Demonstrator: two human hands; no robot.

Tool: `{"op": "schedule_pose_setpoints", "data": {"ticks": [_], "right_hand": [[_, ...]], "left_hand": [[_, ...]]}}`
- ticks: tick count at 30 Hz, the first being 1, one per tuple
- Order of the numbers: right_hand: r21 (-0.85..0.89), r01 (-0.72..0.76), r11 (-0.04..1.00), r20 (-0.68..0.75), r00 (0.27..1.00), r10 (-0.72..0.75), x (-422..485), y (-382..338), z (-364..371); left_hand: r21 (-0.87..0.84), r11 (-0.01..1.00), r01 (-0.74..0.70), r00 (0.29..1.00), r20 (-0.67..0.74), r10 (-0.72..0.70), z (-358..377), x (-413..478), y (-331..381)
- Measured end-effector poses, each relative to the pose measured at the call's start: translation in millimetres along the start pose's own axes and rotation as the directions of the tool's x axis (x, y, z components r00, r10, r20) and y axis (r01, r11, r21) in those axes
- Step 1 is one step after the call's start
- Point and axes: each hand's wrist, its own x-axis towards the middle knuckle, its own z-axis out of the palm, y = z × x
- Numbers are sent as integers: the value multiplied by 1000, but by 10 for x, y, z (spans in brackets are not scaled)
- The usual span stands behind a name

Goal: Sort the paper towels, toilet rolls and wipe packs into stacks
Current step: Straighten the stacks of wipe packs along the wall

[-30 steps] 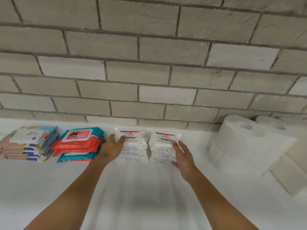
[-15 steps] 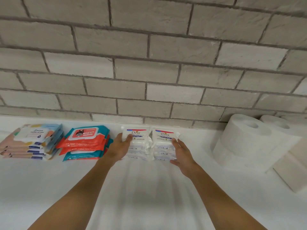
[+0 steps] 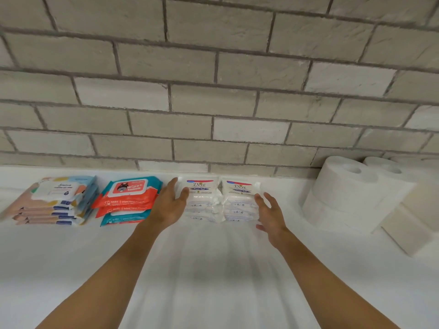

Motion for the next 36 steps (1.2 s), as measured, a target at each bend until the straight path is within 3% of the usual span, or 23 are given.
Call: {"op": "schedule_pose_setpoints", "data": {"ticks": [4, 10, 25, 30, 36], "right_hand": [[-35, 21, 999, -66, 998, -24, -157, 47, -122], [29, 60, 998, -140, 989, -55, -547, 212, -427], [101, 133, 986, -158, 981, -116, -1087, 516, -1415], [63, 149, 987, -152, 979, -138, -924, 412, -1899], [-84, 170, 982, -113, 977, -179, -498, 243, -2433]], "left_hand": [[124, 981, -148, 986, -59, 157, -30, -192, 23], [-61, 951, -303, 946, -137, 292, 108, -587, 174], [-257, 941, -218, 956, 137, 258, 1109, -1248, 663], [-242, 962, -131, 961, 206, 183, 1576, -1279, 891], [-138, 971, -196, 942, 247, 225, 2067, -1263, 1318]]}}
